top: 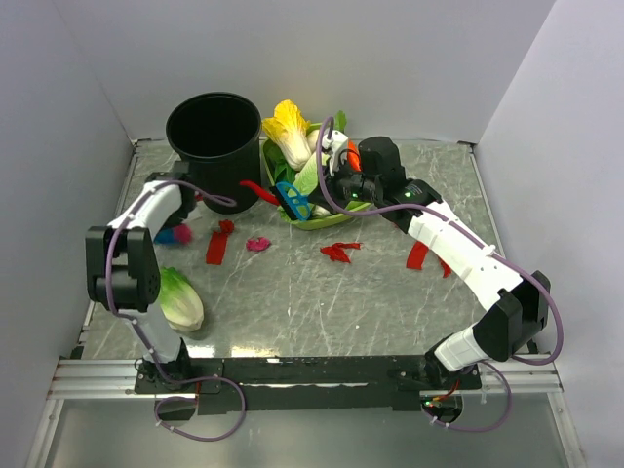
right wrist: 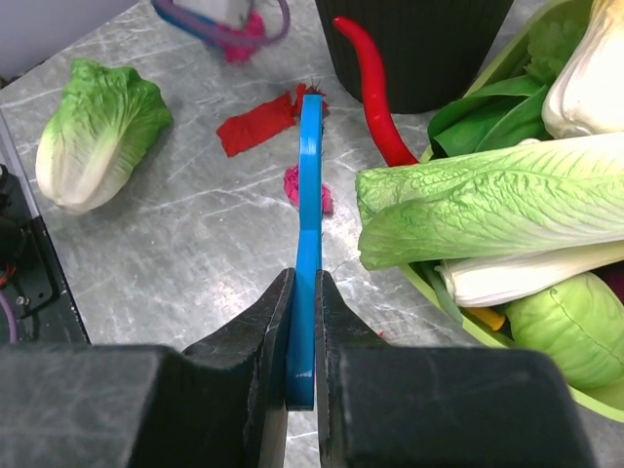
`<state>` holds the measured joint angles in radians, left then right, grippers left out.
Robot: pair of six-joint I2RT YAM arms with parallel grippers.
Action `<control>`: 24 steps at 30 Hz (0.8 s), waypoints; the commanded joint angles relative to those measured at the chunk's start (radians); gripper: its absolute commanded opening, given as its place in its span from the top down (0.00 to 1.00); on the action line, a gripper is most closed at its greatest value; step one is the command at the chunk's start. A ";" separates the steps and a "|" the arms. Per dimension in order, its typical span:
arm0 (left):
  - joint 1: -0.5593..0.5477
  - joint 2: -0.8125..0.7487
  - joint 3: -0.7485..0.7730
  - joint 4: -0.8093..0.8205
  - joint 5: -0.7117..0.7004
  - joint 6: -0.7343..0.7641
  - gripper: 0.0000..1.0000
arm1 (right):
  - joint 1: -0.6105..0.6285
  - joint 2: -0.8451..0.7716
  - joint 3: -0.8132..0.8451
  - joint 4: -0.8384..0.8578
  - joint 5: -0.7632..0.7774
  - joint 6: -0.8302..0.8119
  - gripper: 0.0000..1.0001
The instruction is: Sweep away the paper scraps from the table
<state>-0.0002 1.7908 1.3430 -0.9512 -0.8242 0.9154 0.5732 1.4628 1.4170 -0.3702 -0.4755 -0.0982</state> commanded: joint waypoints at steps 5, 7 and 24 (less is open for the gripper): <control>-0.184 -0.212 0.025 -0.248 0.339 -0.278 0.99 | -0.006 -0.015 0.011 0.031 -0.006 -0.035 1.00; -0.178 -0.251 0.005 -0.264 0.346 -0.299 0.99 | -0.006 -0.012 0.010 0.030 -0.012 -0.069 1.00; 0.135 -0.527 -0.049 -0.235 0.712 -0.690 0.99 | 0.191 0.132 0.026 0.108 -0.196 -0.929 1.00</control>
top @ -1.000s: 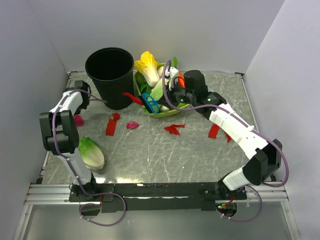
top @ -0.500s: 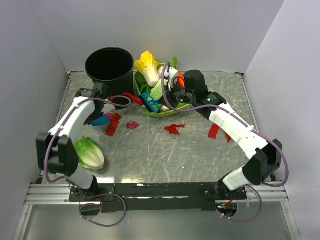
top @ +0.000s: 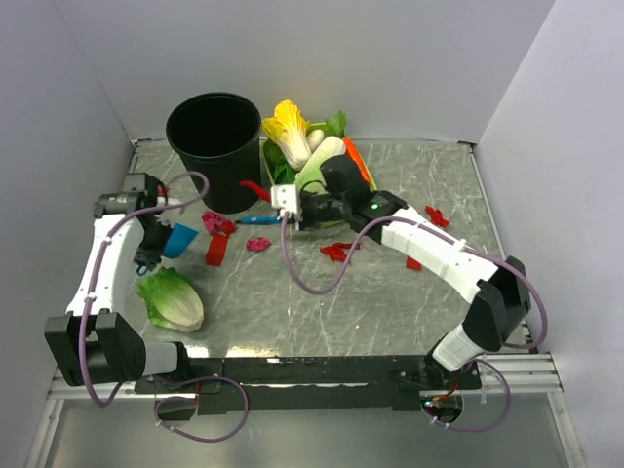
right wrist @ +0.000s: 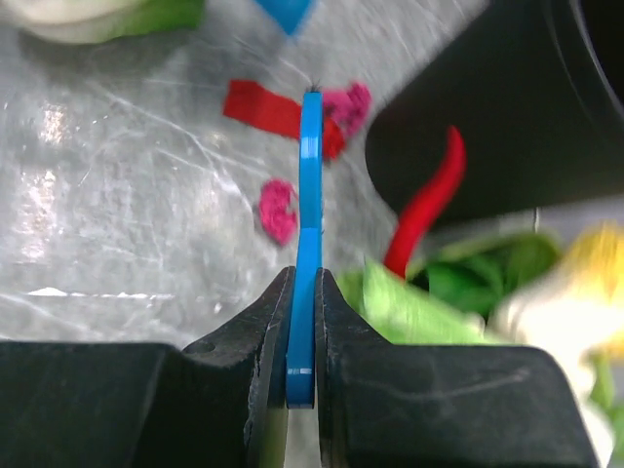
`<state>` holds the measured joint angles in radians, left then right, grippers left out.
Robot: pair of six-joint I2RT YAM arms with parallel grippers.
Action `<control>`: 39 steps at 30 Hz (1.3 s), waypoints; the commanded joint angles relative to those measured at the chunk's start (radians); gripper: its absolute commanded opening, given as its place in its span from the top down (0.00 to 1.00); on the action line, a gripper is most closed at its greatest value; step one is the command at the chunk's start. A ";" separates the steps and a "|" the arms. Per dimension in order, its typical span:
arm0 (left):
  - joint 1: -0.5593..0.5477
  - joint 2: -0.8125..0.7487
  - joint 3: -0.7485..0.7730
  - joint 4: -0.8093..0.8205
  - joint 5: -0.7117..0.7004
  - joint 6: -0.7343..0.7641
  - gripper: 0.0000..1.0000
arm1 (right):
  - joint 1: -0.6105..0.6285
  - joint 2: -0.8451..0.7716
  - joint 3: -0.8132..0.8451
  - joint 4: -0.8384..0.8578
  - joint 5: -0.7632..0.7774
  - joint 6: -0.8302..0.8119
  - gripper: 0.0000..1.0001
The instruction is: Sweep away the paper scraps from the table
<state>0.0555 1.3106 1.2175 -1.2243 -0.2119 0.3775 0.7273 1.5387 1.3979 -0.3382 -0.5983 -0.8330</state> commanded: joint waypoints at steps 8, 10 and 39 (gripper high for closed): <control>0.263 -0.045 0.197 0.097 0.239 -0.321 0.99 | 0.129 0.250 0.096 0.212 -0.049 -0.365 1.00; 0.300 -0.050 0.195 0.101 0.282 -0.341 0.99 | 0.162 0.316 0.072 0.321 -0.019 -0.408 1.00; 0.323 -0.163 0.143 0.135 0.367 -0.362 0.99 | 0.202 0.750 0.455 0.200 0.209 -0.620 1.00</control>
<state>0.3729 1.1748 1.3132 -1.1030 0.1604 0.0288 0.9253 2.2662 1.8225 -0.0303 -0.3805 -1.3705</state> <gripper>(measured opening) 0.275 0.161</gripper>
